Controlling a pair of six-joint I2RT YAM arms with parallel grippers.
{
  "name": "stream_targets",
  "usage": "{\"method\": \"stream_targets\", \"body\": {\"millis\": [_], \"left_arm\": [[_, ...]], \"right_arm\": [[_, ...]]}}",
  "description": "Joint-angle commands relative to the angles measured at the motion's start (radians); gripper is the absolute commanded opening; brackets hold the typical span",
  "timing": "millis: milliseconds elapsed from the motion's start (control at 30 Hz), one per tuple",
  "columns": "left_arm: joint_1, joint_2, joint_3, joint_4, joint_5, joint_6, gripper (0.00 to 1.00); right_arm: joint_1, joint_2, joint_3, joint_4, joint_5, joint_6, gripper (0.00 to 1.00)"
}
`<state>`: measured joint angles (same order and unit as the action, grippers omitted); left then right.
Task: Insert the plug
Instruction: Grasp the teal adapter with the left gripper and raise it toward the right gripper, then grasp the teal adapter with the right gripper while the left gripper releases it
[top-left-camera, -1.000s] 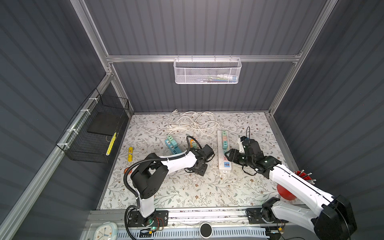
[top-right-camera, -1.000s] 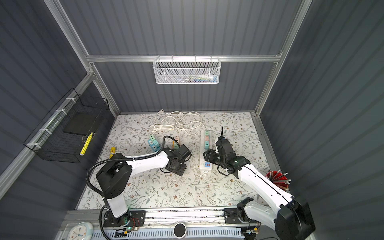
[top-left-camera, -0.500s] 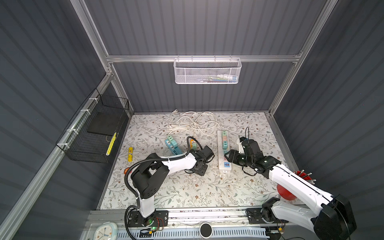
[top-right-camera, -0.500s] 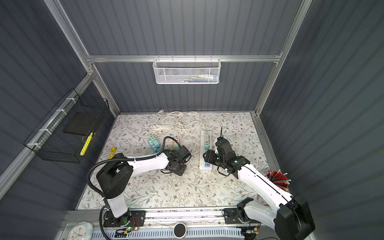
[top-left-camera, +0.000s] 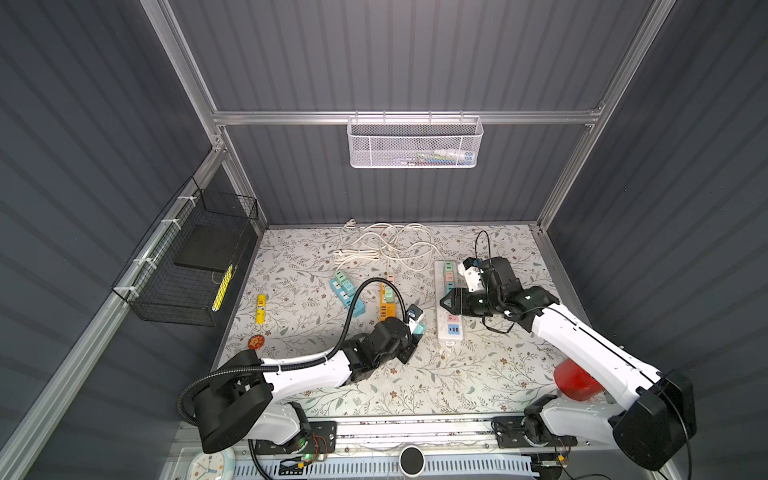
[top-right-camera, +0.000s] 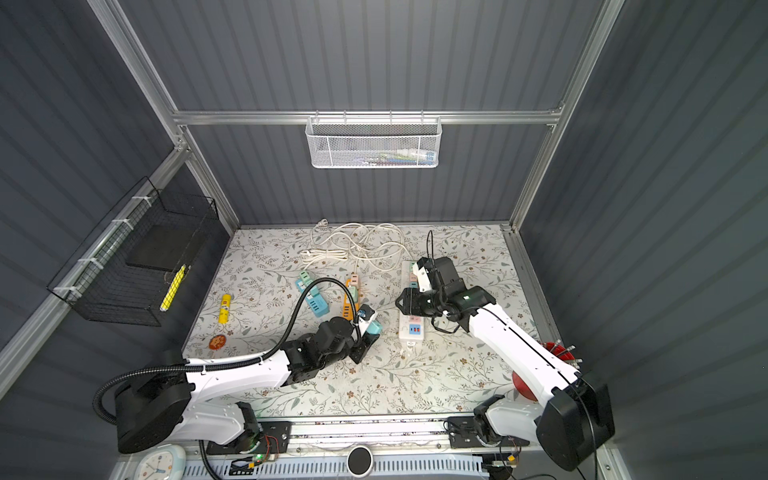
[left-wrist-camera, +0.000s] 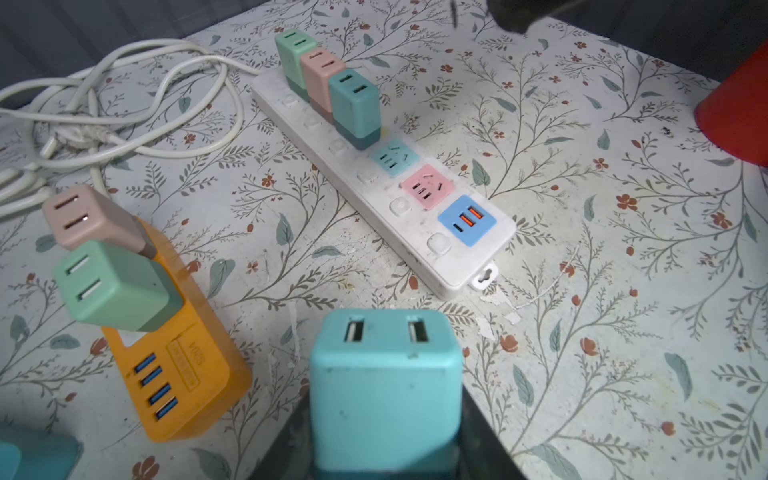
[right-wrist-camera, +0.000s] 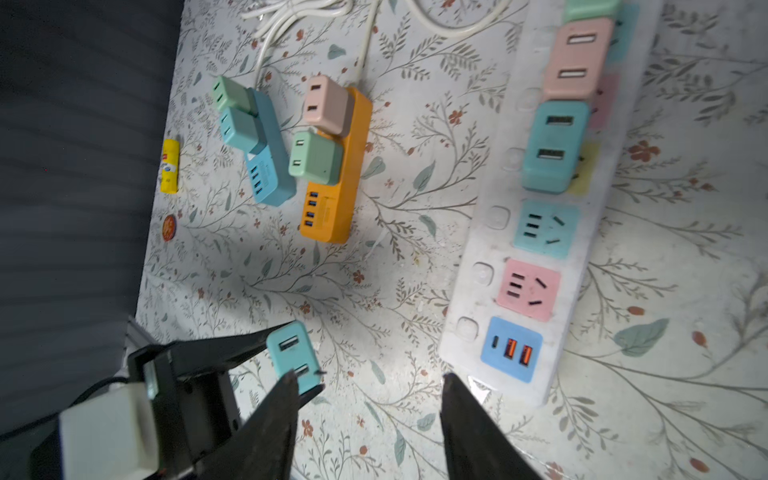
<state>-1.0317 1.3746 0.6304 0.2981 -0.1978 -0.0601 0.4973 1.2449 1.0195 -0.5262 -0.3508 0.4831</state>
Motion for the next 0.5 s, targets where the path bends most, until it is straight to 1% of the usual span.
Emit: {"method": "stream_targets", "body": {"millis": [0,167,400,467], "left_arm": [[0.0,0.005,0.037,0.115,0.049,0.064,0.12],[0.0,0.016,0.044,0.112,0.093,0.06,0.14],[0.0,0.018,0.049,0.114,0.095,0.053,0.14],[0.0,0.015,0.05,0.12,0.095,0.05,0.15]], "right_arm": [[0.009,0.02,0.031,-0.046,-0.097,-0.067,0.55],[0.046,0.045,0.03,-0.03,-0.128,-0.089,0.55],[0.097,0.106,0.032,-0.004,-0.168,-0.109,0.54],[0.104,0.124,0.031,-0.004,-0.169,-0.113,0.5]]}}
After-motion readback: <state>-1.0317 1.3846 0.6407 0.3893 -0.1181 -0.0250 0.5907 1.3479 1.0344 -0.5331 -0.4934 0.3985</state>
